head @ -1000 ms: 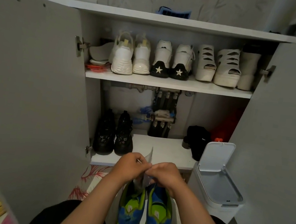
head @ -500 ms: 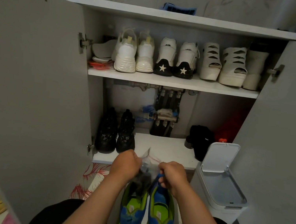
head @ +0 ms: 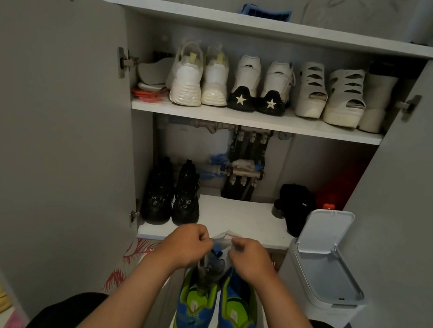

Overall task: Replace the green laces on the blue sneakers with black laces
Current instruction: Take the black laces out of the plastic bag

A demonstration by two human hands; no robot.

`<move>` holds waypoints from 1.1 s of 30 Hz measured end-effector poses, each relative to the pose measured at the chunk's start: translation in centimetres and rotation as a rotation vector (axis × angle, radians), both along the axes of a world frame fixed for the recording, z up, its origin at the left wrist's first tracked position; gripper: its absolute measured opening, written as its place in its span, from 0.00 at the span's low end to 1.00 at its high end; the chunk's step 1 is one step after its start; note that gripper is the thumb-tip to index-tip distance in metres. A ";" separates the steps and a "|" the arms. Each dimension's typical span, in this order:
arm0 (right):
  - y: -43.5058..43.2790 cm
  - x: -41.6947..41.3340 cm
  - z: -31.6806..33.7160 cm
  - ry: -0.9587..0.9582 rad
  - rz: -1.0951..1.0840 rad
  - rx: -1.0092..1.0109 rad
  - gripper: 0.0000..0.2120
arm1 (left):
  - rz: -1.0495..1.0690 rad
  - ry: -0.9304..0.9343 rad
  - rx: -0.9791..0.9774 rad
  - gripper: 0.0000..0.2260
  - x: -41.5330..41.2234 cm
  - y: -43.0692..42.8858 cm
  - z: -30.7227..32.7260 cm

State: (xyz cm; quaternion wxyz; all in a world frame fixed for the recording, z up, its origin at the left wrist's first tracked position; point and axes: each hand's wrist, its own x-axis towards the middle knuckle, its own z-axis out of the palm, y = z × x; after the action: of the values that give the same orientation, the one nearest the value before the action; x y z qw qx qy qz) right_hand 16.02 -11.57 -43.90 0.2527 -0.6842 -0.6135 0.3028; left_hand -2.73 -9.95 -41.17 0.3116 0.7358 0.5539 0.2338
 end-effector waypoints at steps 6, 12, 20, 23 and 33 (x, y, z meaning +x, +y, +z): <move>0.0 -0.2 0.3 0.098 0.088 0.088 0.22 | -0.089 -0.168 -0.131 0.08 -1.0 0.0 0.2; -0.5 -0.7 2.6 0.486 0.013 0.163 0.20 | 0.236 -0.317 -0.135 0.09 -1.3 1.2 -0.6; -1.1 0.3 4.7 0.834 -0.059 0.194 0.14 | 0.167 -0.568 -0.530 0.11 0.0 1.3 -0.5; -0.9 1.0 4.1 0.721 -0.129 0.187 0.11 | 0.231 -0.623 -0.420 0.08 0.4 1.2 -0.3; -0.1 1.0 2.2 0.476 -0.011 0.021 0.15 | 0.337 -0.544 -0.101 0.03 -0.2 1.4 0.7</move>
State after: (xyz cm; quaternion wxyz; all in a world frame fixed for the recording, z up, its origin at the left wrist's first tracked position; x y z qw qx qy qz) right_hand 17.06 -11.63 -41.72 0.3989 -0.5944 -0.5360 0.4476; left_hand -2.91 -8.52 -40.45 0.4412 0.5277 0.5752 0.4427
